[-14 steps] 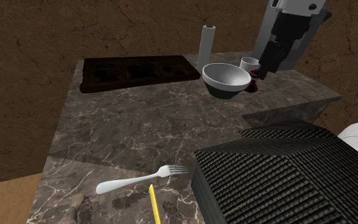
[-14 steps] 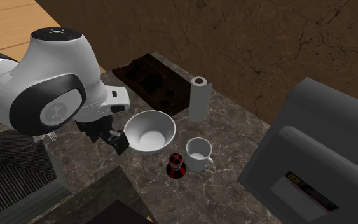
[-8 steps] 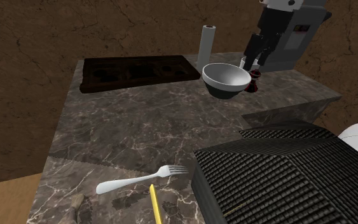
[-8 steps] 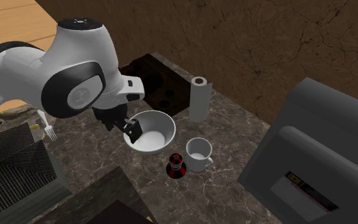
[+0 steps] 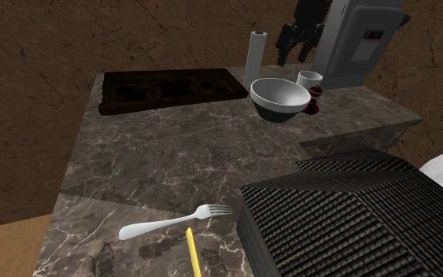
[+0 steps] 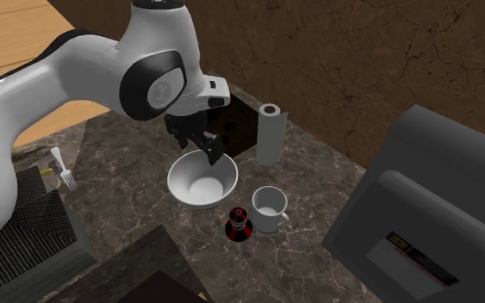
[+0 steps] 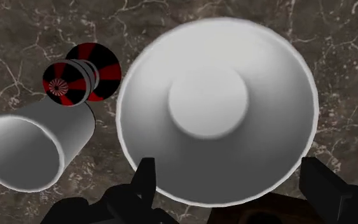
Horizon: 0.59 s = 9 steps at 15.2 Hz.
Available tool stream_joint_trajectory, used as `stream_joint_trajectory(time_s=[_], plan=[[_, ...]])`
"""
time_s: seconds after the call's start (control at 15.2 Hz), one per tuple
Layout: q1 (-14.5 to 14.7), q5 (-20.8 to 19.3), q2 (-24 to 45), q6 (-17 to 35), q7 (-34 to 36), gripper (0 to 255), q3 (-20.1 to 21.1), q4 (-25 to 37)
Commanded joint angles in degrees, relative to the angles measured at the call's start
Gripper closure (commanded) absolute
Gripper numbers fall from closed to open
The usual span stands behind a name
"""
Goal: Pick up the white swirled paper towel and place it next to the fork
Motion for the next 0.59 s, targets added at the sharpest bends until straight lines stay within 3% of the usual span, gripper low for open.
stream_joint_trajectory(time_s=[0.0, 0.53], plan=[[-0.67, -0.73, 4.05, 0.82, 0.83, 0, -0.12, 4.13], [-2.64, -3.39, 19.17, 1.07, 4.20, 0, -0.89, 22.37]])
